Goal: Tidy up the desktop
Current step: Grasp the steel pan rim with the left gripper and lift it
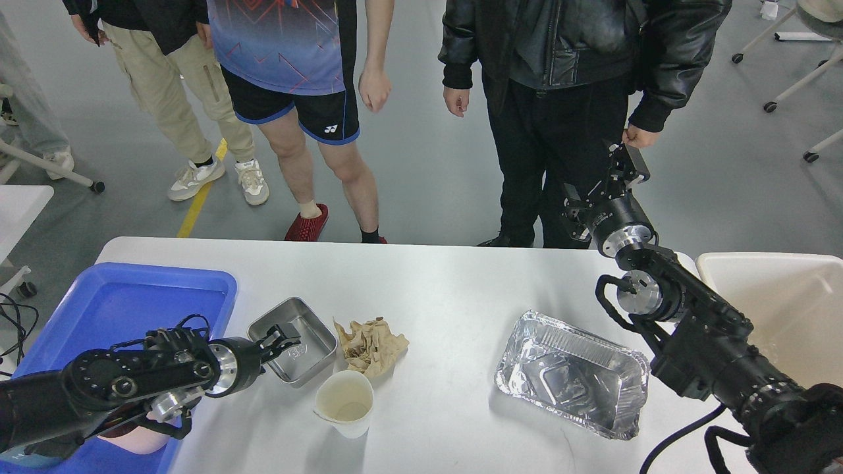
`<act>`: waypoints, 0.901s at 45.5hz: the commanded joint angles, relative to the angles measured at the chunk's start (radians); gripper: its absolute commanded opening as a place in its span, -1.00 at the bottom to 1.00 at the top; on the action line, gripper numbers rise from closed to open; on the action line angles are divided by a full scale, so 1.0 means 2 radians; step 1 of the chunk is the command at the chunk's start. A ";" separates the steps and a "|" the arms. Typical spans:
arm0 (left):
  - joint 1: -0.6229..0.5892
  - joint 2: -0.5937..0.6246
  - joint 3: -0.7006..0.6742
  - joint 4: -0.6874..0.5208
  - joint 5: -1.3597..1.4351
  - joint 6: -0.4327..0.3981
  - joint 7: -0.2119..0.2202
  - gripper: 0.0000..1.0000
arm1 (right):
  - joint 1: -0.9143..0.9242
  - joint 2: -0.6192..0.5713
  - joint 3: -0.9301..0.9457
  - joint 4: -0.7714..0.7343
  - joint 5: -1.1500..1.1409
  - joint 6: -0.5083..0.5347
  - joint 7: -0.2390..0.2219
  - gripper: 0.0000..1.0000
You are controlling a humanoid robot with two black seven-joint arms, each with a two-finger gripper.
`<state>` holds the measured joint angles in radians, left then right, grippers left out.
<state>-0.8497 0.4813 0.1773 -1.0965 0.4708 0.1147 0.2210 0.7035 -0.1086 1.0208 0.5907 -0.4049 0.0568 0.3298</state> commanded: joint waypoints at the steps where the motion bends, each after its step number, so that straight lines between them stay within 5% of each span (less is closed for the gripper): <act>1: -0.002 -0.021 0.000 0.014 -0.001 0.002 0.003 0.13 | -0.004 0.000 0.000 0.000 0.000 0.000 0.000 1.00; 11: -0.002 -0.025 -0.002 0.014 -0.020 -0.007 0.050 -0.47 | -0.004 -0.002 0.000 0.000 0.000 0.002 0.000 1.00; 23: 0.000 -0.022 -0.002 0.014 -0.032 -0.010 0.052 -0.93 | -0.005 -0.002 0.000 0.000 0.000 0.001 0.000 1.00; 41: -0.014 0.015 -0.002 0.004 -0.031 -0.032 0.065 -1.00 | -0.007 -0.002 0.000 0.000 0.000 0.002 0.000 1.00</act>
<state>-0.8611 0.4732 0.1732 -1.0766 0.4065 0.0750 0.3449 0.6902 -0.1136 1.0201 0.5905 -0.4049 0.0595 0.3298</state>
